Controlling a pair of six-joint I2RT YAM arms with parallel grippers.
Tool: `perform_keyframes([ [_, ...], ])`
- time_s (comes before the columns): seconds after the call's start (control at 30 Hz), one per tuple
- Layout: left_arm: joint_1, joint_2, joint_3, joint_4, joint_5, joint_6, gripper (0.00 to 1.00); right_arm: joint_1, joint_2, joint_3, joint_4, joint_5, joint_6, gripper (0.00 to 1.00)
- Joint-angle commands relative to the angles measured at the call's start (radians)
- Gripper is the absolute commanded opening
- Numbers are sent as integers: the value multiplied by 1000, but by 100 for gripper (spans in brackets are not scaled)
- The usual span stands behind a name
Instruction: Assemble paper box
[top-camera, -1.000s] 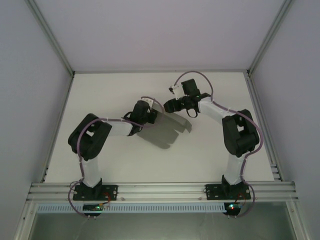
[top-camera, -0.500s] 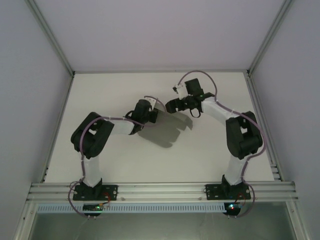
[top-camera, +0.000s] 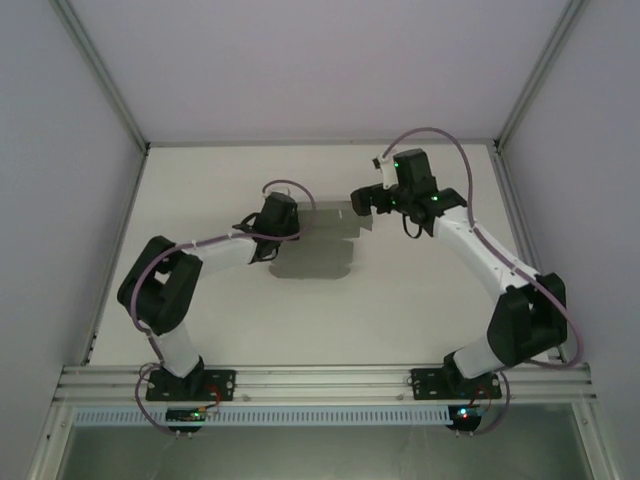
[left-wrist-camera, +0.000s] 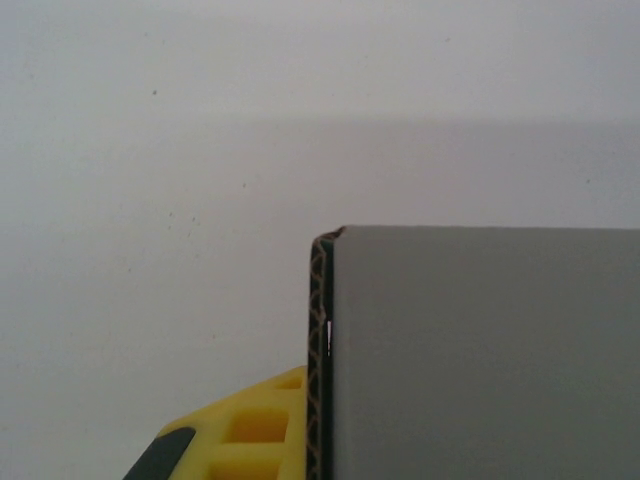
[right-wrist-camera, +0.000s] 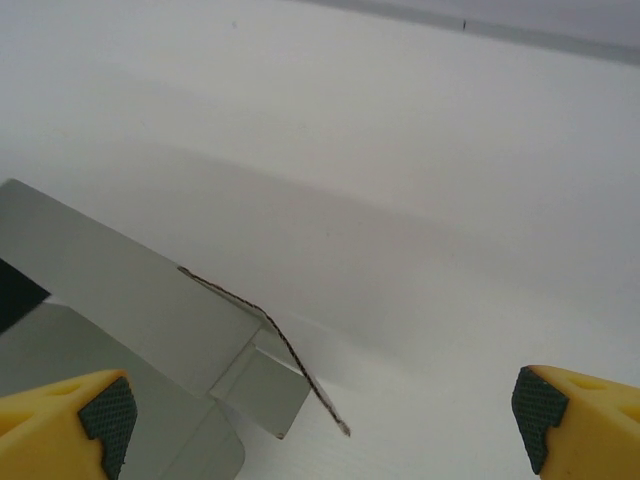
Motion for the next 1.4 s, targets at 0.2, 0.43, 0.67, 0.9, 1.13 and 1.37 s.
perform_keyframes([
  [0.2,-18,-29,25,-53,28,-53,0,41,186,20,3,-15,15,100],
  [0.43,-26,-25,40,-49,61,-36,0,106,275,26,178,45,96,99],
  [0.67,-35,-52,39,-66,61,-47,0,128,246,-29,319,288,232,99],
  [0.9,-30,-95,59,-136,9,-63,0,130,85,-111,120,369,197,99],
  [1.13,-27,-144,85,-170,-8,-40,0,102,-131,-308,17,327,222,99],
  [1.37,-28,-174,79,-182,36,-28,0,63,-140,-360,91,264,224,100],
])
